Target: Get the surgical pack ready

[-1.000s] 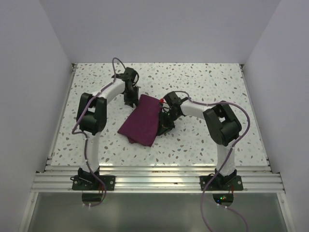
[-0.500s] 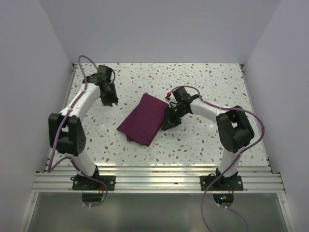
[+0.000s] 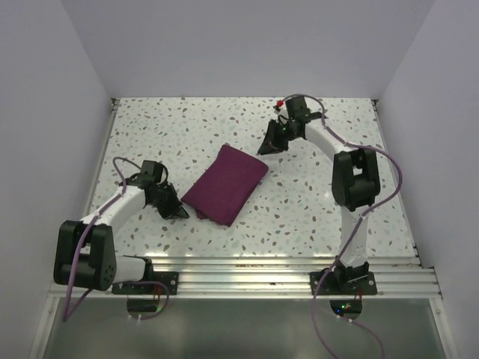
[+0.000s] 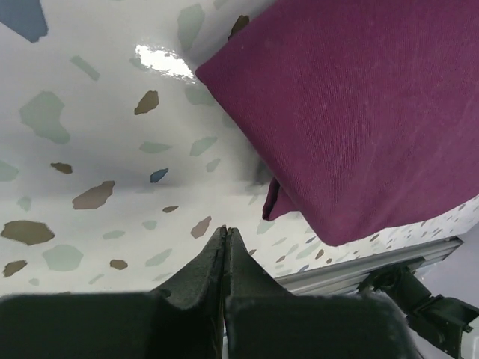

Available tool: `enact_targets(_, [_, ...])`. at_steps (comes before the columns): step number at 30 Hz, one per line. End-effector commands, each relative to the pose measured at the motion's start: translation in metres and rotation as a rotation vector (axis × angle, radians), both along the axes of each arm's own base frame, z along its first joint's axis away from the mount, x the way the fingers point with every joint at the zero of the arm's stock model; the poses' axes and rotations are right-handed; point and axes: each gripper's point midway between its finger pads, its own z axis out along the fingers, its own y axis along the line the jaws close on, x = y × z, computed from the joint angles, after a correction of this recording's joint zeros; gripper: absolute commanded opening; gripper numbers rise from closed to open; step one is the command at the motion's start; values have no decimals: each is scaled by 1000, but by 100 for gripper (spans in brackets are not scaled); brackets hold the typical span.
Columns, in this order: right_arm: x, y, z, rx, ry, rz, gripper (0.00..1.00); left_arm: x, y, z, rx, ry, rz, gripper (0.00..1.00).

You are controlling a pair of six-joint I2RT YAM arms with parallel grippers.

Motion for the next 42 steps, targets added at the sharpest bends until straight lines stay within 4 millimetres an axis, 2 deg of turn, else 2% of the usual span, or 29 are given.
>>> enact_targets(1, [38, 8, -6, -33, -46, -6, 19, 15, -14, -4, -95, -44, 24, 0])
enact_targets(2, [54, 11, 3, -29, -89, -9, 19, 11, -15, -11, -101, -22, 22, 0])
enact_targets(3, [61, 12, 0, -29, -93, -9, 19, 13, -19, -13, -126, -26, 14, 0])
enact_targets(4, [60, 14, -27, -40, -31, 2, 19, 11, -19, -21, -124, -5, 12, 0])
enact_targets(5, [71, 18, -17, -25, -60, 7, 19, 12, -19, -24, -123, -1, 8, 0])
enact_targets(6, [73, 21, -32, -18, -29, 9, 18, 17, -18, -29, -113, 1, -1, 0])
enact_targets(10, [74, 27, -47, 9, -11, 0, 18, 35, -19, -41, -95, 18, -29, 0])
enact_targets(12, [65, 27, -59, 23, 31, -5, 18, 43, -23, -47, -113, 44, -41, 0])
enact_targets(13, [65, 29, -59, 36, 26, -9, 18, 56, -28, -42, -127, 18, -55, 0])
enact_targets(16, [43, 25, -78, 34, 86, -18, 18, 83, -37, -39, -114, 3, -115, 0])
enact_targets(17, [39, 25, -74, 43, 87, -18, 17, 88, -39, -38, -112, 9, -123, 0])
enact_targets(18, [36, 26, -73, 56, 86, -14, 17, 104, -41, -36, -109, -7, -134, 0])
enact_targets(19, [24, 22, -84, 52, 125, -24, 17, 113, -43, -34, -109, -17, -140, 0])
enact_targets(20, [20, 23, -74, 65, 110, -26, 16, 118, -42, -34, -93, -11, -144, 0])
enact_targets(21, [15, 23, -72, 80, 115, -25, 16, 138, -43, -29, -80, -41, -159, 0])
enact_targets(22, [3, 21, -80, 77, 136, -28, 16, 146, -43, -27, -68, -45, -164, 0])
enact_targets(23, [-2, 18, -79, 77, 141, -31, 15, 147, -37, -29, -29, -23, -163, 0])
enact_targets(24, [-4, 13, -72, 63, 126, -41, 15, 160, -36, -23, -11, -44, -166, 0])
enact_targets(25, [-15, 7, -79, 48, 145, -43, 15, 162, -32, -21, 0, -44, -157, 0])
enact_targets(27, [-16, -2, -72, 56, 132, -58, 15, 158, -26, -16, 15, -58, -140, 0])
enact_targets(29, [-16, -15, -73, 49, 139, -71, 14, 154, -16, -9, 33, -79, -114, 9])
enact_targets(30, [-19, -20, -75, 36, 148, -66, 15, 139, -12, -18, 39, -44, -103, 15])
enact_targets(32, [-15, -28, -74, 32, 147, -69, 15, 130, -2, -14, 56, -58, -80, 23])
enact_targets(33, [-17, -29, -75, 29, 163, -64, 15, 115, 3, -22, 65, -25, -71, 25])
enact_targets(34, [-16, -30, -78, 27, 164, -52, 15, 112, 10, -23, 75, -22, -53, 28])
enact_targets(35, [-17, -29, -80, 27, 173, -46, 14, 111, 14, -19, 83, -43, -40, 29])
enact_targets(36, [-18, -29, -81, 27, 178, -41, 14, 104, 21, -24, 82, -26, -19, 29])
enact_targets(39, [-18, -28, -82, 31, 180, -29, 14, 106, 25, -21, 17, -64, 6, 29])
enact_targets(42, [-19, -29, -82, 20, 182, -22, 14, 114, 18, -19, -47, -85, -6, 22])
